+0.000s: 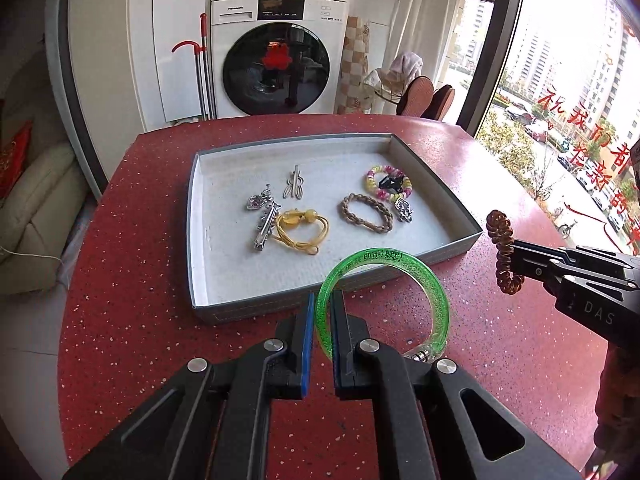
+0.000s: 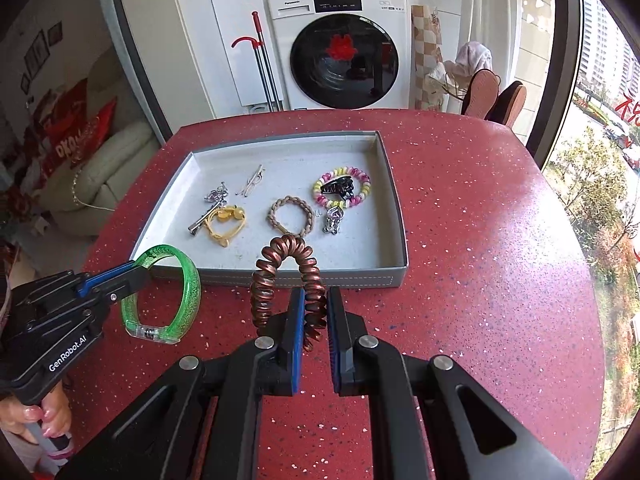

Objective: Organize jewelry
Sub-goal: 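Carry the green bangle in the left tool while the right carries the coil hair tie to the tray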

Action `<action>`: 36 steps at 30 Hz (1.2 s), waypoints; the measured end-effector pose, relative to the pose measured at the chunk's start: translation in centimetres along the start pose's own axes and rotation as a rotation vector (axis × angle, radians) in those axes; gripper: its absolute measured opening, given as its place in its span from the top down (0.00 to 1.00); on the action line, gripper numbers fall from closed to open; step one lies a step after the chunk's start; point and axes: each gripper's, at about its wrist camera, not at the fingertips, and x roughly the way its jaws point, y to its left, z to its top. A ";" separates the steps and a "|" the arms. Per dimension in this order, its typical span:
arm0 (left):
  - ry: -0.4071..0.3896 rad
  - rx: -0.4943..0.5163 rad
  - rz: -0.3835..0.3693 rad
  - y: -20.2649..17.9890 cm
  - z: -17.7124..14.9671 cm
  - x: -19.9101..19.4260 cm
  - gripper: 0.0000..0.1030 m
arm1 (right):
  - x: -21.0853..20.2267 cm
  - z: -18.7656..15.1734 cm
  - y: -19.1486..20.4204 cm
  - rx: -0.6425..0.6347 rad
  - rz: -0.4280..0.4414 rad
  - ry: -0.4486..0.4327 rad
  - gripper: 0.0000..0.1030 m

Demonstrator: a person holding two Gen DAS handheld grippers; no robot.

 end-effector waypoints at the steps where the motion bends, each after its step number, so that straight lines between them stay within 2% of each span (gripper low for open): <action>1: -0.002 -0.002 0.002 0.1 0.1 0.0 0.75 | 0.1 0.2 0.1 0.003 0.004 -0.001 0.89; 23: -0.023 -0.044 0.032 1.9 1.1 0.5 0.75 | 1.0 1.7 -0.2 0.050 0.025 -0.020 0.89; 36: -0.064 -0.074 0.091 3.4 4.0 1.4 0.75 | 3.3 4.3 -1.7 0.116 0.037 -0.021 0.88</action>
